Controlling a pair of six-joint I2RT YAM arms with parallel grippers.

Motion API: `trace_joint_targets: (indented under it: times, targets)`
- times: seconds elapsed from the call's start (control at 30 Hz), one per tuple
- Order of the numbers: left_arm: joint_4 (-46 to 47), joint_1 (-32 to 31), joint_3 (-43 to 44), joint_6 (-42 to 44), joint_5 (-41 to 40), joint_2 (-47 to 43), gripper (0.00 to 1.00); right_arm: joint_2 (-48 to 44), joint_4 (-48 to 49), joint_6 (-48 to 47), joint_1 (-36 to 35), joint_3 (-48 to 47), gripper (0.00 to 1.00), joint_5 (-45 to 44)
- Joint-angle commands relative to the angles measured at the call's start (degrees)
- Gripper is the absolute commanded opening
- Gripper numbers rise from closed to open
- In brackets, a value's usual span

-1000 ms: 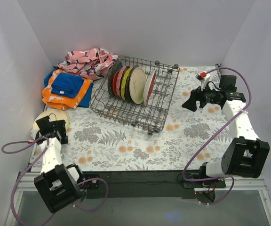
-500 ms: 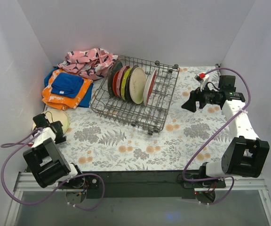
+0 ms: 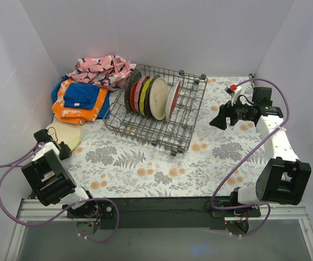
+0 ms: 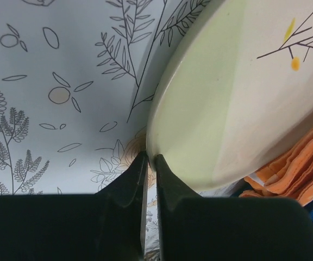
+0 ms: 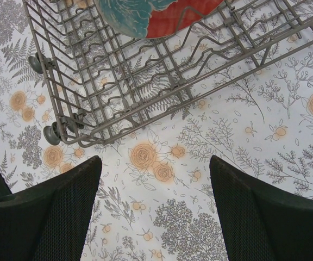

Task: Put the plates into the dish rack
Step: Grab a plate with the left arm

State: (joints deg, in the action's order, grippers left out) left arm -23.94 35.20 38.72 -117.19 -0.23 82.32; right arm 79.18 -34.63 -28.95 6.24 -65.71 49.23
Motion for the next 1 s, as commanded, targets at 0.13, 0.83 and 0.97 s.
trace_joint_targets:
  times: [0.13, 0.83, 0.97]
  targets:
    - [-5.6, -0.9, -4.2, 8.5, 0.1, -0.8, 0.00, -0.1, -0.6, -0.9, -0.9, -1.5, 0.86, 0.5]
    - [-15.2, -2.2, -14.4, 17.0, 14.4, -16.2, 0.00, -1.5, -2.5, -3.6, -14.7, -6.4, 0.86, -2.6]
    - [-17.4, -3.4, -12.7, 18.6, 14.3, -15.3, 0.00, -1.4, -2.8, -3.4, -19.8, -7.5, 0.86, -3.3]
